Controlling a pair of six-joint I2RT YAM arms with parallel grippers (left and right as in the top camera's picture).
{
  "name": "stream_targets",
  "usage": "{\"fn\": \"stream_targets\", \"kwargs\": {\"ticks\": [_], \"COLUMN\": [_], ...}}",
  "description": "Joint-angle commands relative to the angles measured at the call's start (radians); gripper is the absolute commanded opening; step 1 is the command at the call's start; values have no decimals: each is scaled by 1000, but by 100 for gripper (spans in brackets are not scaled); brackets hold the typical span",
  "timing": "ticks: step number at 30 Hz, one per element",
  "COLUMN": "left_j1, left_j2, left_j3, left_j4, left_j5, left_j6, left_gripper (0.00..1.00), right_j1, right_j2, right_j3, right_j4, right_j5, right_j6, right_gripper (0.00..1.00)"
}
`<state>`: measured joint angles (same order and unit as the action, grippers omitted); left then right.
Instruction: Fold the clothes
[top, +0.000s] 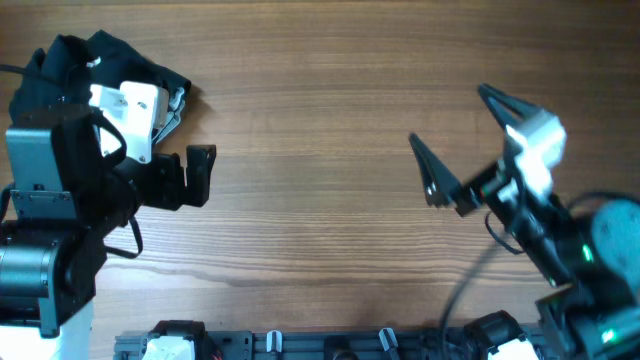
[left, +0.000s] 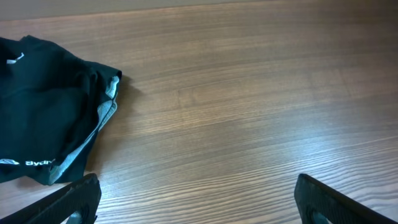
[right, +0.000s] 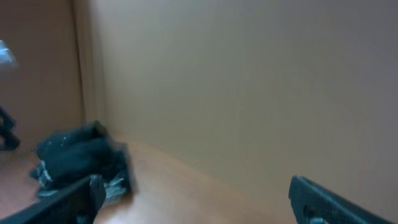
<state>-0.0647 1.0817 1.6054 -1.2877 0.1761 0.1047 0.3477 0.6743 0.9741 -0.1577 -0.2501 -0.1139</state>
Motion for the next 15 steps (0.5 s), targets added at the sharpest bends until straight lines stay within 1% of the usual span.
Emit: {"fn": "stream_targets", "kwargs": {"ticks": [1, 3, 4, 5, 6, 7, 8, 10, 13, 15], "left_j1": [-5, -5, -5, -5, -5, -5, -5, -5, -5, -5], "left_j2": [1, 1, 1, 1, 1, 1, 1, 1, 1, 1], "left_j3": [-1, -1, -1, -1, -1, -1, -1, -1, -1, -1], "left_j4": [3, 3, 3, 3, 3, 3, 3, 3, 3, 3], "left_j5": [-10, -10, -10, -10, -10, -10, -10, -10, -10, -10], "left_j6": [19, 19, 19, 19, 19, 19, 19, 19, 19, 19], "left_gripper": [100, 100, 100, 100, 100, 100, 100, 100, 100, 100], "right_j1": [-53, -89, -131, -164, -206, -235, -289, -330, -337, -337], "right_j2": [-182, -298, -391, -447, -510, -548, -617, -671, -671, -671], "right_j3": [-228, -358, -454, -507, -566, -605, -688, -798, -949, -969], "right_j4": [138, 180, 196, 195, 191, 187, 188, 202, 291, 252], "right_j5": [-37, -36, -35, -25, 7, 26, 27, 9, 37, 62], "right_j6": [-144, -113, -56, 11, 127, 191, 246, 247, 241, 247], "right_gripper": [100, 100, 100, 100, 100, 100, 100, 100, 100, 100]}}
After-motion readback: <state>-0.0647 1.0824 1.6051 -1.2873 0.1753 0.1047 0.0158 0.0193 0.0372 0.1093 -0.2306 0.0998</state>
